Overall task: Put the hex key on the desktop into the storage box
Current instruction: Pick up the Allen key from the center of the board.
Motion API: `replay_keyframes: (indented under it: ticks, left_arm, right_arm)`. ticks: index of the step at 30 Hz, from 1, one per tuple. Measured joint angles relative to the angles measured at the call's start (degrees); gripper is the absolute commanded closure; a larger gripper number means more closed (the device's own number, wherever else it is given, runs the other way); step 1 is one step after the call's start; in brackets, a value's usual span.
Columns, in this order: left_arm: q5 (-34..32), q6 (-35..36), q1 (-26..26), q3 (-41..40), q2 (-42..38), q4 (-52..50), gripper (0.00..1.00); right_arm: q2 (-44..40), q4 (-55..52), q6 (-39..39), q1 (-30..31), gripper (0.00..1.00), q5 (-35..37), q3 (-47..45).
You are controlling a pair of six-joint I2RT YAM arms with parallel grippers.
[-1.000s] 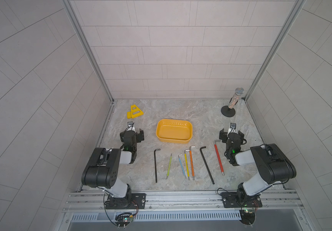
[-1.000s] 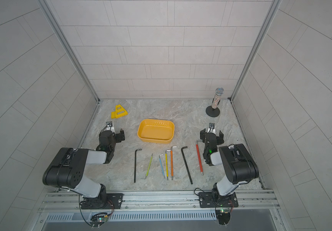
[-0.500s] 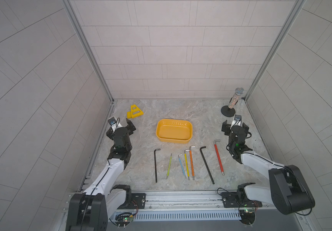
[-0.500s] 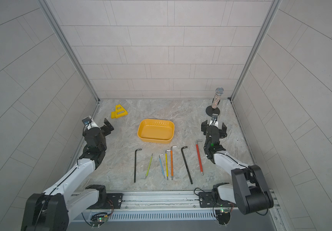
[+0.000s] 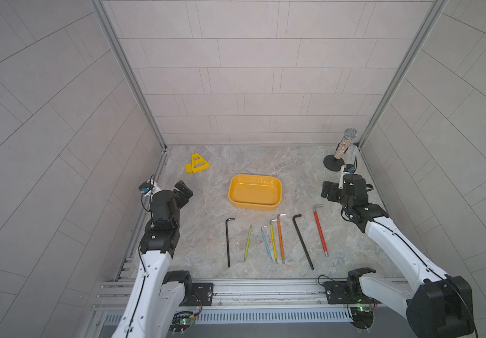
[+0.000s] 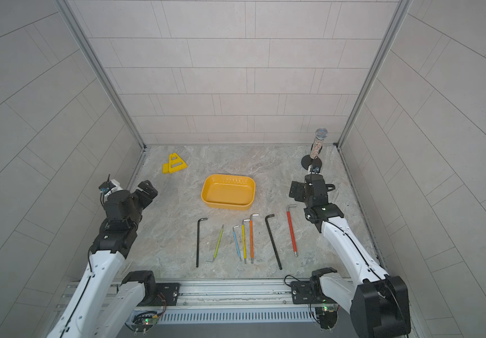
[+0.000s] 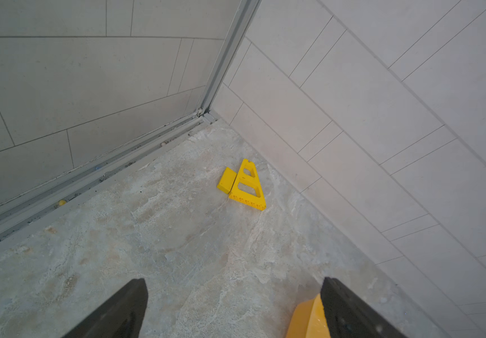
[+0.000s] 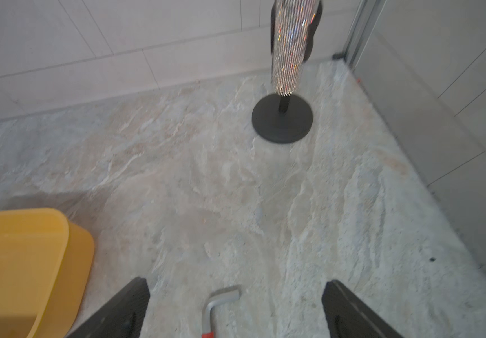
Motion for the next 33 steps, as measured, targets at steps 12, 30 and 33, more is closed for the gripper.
replay_keyframes:
  ticks: [12,30,33]
  left_arm:
    - [26.7,1.4,1.2,16.0,26.0,-14.5,0.00]
    - [29.3,0.3,1.2,10.3,17.0,-19.9,0.00]
    - [32.2,0.0,1.2,10.4,21.6,-19.7,0.00]
  right_arm:
    - [2.7,-11.0,7.5,0.0,0.09,-7.5,-2.8]
    - [-5.8,-23.6,10.1,0.4,0.24,-10.1,-4.5]
    - [-7.5,-24.5,10.2,1.8,0.26,-10.0,-4.8]
